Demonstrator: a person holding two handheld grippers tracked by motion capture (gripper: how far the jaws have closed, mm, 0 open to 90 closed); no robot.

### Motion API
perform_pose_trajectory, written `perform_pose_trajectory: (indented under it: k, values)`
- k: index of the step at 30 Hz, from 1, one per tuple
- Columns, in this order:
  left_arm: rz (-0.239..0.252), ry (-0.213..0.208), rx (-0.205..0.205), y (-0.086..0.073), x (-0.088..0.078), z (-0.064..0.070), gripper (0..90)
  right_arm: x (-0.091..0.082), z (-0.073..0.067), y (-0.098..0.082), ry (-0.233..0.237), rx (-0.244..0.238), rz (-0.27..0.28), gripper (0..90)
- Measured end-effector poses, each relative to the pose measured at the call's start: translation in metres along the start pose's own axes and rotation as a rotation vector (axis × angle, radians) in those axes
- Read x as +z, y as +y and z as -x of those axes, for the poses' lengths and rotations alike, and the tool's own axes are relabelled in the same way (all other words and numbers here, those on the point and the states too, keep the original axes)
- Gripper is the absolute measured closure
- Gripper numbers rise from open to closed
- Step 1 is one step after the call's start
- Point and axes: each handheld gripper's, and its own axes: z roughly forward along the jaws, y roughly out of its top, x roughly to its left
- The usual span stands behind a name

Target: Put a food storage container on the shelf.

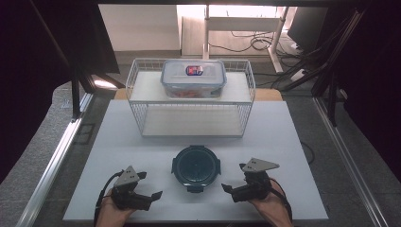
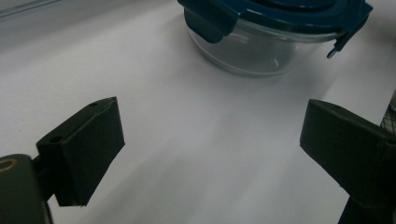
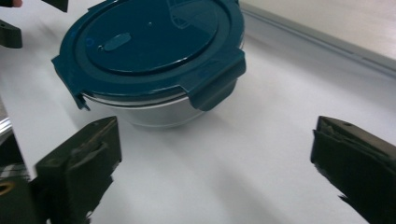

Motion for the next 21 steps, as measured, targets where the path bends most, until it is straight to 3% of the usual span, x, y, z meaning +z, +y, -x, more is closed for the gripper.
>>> perform_pose_trajectory:
  k: [4,8,11,15,21]
  values:
    - [-0.009,-0.03,-0.032,0.003,0.004,-0.001,3.2,0.005,0.001,0.002,0.01,0.039,-0.035,1.2]
    - [-0.02,-0.049,-0.027,0.009,0.008,0.001,3.3,0.008,-0.001,0.008,0.009,0.037,-0.073,4.0]
    - [-0.009,-0.048,-0.006,0.021,0.01,0.002,5.1,0.009,-0.002,0.015,0.025,0.047,-0.081,8.7]
    - [0.013,-0.064,-0.009,0.037,0.016,-0.001,8.8,0.012,0.001,0.024,0.041,0.058,-0.066,14.0]
    - [0.001,-0.099,0.0,0.064,0.033,-0.008,7.9,0.025,0.013,0.032,0.077,0.141,-0.086,15.3]
